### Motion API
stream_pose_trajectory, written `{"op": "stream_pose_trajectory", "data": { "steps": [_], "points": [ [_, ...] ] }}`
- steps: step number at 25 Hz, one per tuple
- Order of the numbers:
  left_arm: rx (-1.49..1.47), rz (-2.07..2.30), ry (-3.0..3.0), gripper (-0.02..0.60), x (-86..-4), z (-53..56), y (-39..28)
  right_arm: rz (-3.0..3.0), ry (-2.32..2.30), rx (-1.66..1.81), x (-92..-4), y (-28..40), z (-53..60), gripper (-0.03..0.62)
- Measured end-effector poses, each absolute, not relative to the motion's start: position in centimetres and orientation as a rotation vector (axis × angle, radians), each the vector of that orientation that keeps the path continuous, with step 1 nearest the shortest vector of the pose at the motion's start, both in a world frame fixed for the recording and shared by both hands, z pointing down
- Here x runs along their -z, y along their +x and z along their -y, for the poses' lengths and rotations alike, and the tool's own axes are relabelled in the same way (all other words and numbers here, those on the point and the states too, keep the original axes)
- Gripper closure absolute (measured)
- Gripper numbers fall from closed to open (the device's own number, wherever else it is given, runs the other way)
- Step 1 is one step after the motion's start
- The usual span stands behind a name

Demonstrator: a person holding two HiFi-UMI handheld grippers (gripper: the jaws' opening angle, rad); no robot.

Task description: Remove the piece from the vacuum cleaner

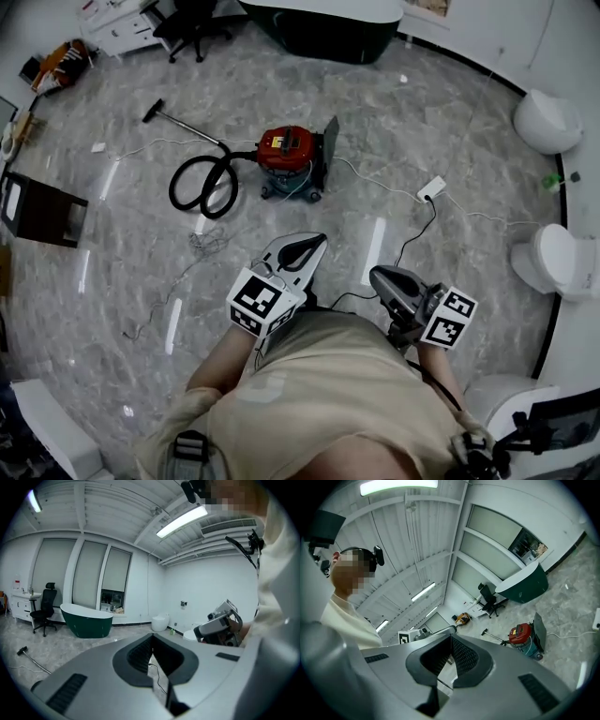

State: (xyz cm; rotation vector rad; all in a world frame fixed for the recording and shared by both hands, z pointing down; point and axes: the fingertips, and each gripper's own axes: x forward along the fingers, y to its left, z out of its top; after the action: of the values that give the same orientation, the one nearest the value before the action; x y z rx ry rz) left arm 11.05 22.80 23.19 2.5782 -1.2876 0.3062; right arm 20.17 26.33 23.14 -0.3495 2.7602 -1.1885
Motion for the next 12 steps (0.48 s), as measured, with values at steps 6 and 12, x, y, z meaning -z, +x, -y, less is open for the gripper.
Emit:
{"op": "stream_pose_trajectory", "data": {
  "steps": [6, 12],
  "points": [
    [-0.129, 1.130, 2.597, 0.584, -21.6, -20.0, 4.4, -2.821, -0.323, 1.224, -22.8, 12.2, -22.7, 0.592],
    [0.015, 1.120, 2.552, 0.584, -21.0, -18.1, -1.8, -2.886, -0.298, 1.255, -22.7, 6.2, -20.4, 0.592]
  ]
}}
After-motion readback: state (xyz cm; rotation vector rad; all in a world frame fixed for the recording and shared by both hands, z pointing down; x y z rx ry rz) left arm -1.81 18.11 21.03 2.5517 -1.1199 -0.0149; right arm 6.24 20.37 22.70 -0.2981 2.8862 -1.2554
